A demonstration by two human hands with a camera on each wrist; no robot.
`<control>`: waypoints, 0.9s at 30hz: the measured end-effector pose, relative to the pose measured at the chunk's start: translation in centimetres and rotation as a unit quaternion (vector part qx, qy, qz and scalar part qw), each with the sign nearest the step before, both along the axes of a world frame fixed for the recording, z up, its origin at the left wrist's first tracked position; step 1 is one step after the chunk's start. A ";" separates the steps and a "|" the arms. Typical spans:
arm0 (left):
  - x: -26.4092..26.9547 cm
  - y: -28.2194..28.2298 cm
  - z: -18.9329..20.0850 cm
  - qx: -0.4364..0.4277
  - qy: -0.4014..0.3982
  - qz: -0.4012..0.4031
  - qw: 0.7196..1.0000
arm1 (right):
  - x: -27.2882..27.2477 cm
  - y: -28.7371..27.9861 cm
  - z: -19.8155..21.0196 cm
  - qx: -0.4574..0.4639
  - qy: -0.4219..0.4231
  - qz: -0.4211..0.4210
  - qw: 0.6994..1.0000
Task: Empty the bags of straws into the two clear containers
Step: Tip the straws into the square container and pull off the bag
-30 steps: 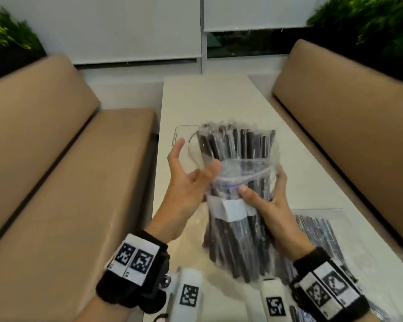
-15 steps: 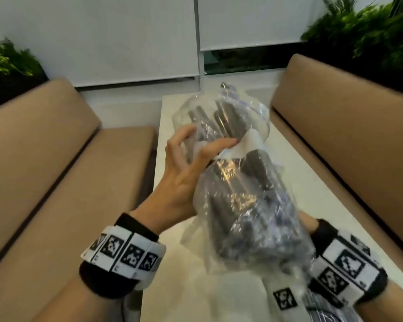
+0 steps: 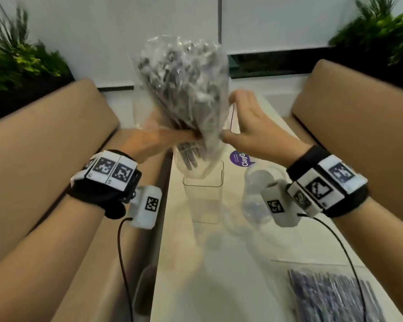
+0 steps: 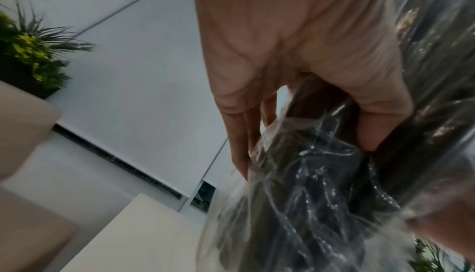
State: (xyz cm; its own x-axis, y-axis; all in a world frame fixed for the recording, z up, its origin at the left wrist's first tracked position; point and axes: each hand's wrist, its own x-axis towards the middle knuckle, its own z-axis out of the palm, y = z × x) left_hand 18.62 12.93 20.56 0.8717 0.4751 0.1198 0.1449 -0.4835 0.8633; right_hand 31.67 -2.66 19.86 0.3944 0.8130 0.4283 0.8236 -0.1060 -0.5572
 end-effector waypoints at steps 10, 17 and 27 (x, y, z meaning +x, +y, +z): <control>1.7 3.0 -0.8 -0.064 -0.027 0.018 0.997 | 4.7 5.1 -3.9 -0.044 0.196 0.116 0.973; 2.7 3.9 -3.0 -0.137 -0.018 0.005 0.990 | 5.3 7.3 -6.9 0.009 0.250 0.102 0.963; 3.1 3.6 -5.3 -0.131 -0.075 0.018 0.988 | 4.0 9.1 -8.7 0.125 0.371 0.079 0.917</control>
